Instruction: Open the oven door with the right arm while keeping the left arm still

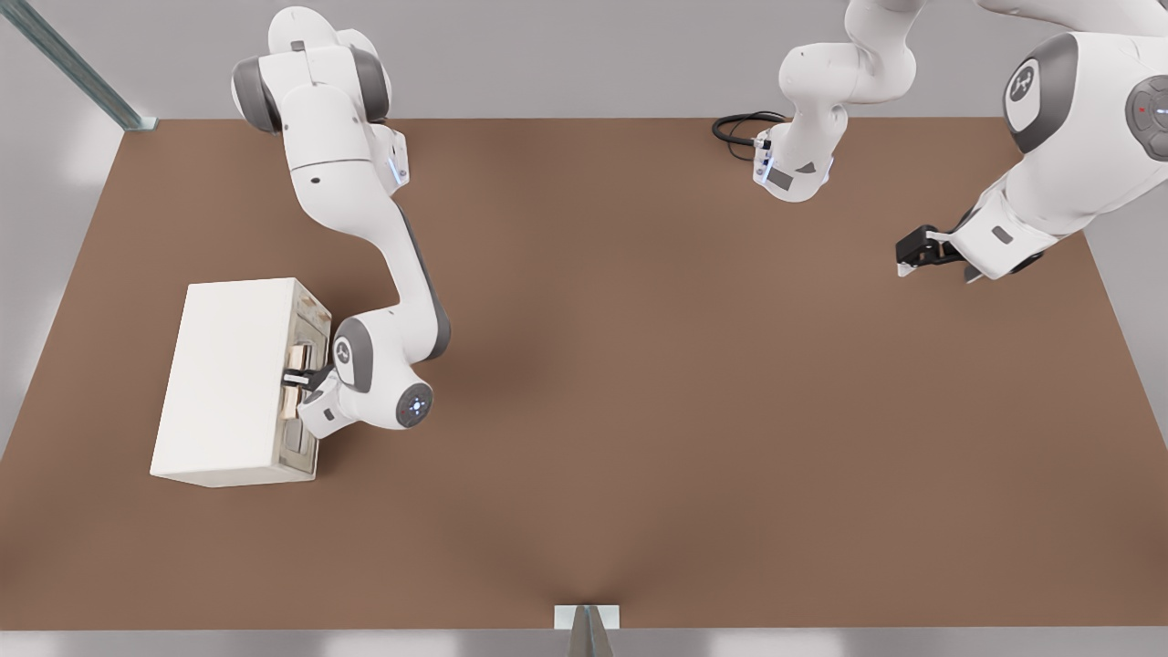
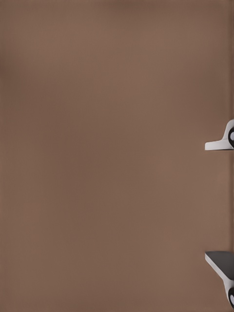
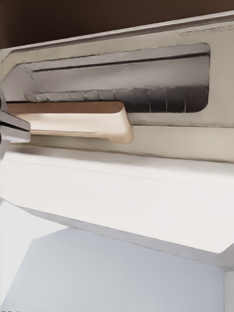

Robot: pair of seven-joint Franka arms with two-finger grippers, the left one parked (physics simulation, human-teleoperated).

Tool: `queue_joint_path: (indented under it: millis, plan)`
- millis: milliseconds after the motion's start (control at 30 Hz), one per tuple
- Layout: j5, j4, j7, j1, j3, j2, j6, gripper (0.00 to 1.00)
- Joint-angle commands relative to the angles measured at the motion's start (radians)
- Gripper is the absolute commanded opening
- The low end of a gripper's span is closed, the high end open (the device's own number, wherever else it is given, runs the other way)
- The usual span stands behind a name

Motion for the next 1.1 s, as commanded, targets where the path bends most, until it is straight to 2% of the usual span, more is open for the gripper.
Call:
queue_joint_path:
  millis: [0, 333, 433, 500, 533, 567, 600, 633, 667, 767, 1067]
  plan:
    - [-0.001, -0.003, 0.046, -0.003, -0.001, 0.0, 0.001, 0.21]
    - [-0.001, 0.011, 0.063, 0.006, 0.001, 0.014, 0.005, 0.21]
    - [0.011, 0.106, 0.06, 0.022, 0.024, 0.017, 0.007, 0.21]
    - [0.112, 0.201, 0.074, 0.015, 0.03, 0.032, 0.012, 0.21]
    - [0.218, 0.218, 0.066, -0.015, 0.032, -0.014, 0.01, 0.21]
    - [0.36, 0.201, -0.007, -0.092, 0.077, -0.133, 0.012, 0.21]
    - [0.561, 0.18, -0.254, -0.211, 0.124, -0.256, 0.012, 0.21]
    - [0.704, 0.172, -0.44, -0.313, 0.122, -0.334, 0.012, 0.41]
    - [0.695, 0.164, -0.451, -0.342, 0.122, -0.376, 0.021, 1.0]
    - [0.692, 0.189, -0.408, -0.357, 0.124, -0.469, 0.033, 1.0]
    - [0.683, 0.187, -0.407, -0.367, 0.121, -0.471, 0.033, 1.0]
